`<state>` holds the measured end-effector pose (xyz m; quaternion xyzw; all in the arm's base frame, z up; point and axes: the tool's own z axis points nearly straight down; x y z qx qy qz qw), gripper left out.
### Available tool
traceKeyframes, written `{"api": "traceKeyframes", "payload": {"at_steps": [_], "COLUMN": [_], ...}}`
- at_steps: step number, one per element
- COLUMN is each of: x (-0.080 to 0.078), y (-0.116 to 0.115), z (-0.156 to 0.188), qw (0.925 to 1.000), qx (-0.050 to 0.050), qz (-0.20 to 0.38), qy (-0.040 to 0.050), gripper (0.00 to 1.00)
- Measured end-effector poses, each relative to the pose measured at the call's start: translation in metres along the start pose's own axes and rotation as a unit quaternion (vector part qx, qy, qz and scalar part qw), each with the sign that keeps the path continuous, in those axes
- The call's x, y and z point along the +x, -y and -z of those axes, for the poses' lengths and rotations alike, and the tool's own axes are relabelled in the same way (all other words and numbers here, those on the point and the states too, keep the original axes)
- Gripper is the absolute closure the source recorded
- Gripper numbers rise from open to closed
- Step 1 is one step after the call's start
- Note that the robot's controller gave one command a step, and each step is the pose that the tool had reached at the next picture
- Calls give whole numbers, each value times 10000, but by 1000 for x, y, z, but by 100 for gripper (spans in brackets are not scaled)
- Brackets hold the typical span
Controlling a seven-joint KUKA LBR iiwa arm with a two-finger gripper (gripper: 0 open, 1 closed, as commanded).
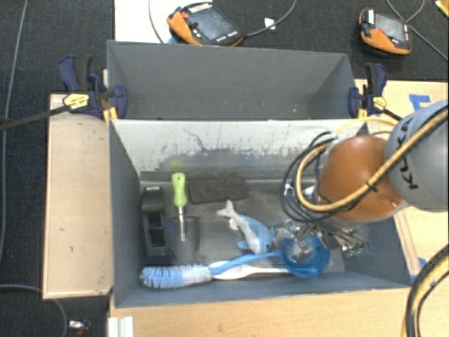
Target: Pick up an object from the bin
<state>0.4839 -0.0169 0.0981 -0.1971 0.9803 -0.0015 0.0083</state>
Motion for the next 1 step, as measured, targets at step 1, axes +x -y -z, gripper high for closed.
{"api": "traceKeyframes", "payload": {"at_steps": [1], "x": [0], "y": [0], "z": [0], "qw": [10000], "qx": [0], "qz": [6], "qy": [1], "gripper": [100]}}
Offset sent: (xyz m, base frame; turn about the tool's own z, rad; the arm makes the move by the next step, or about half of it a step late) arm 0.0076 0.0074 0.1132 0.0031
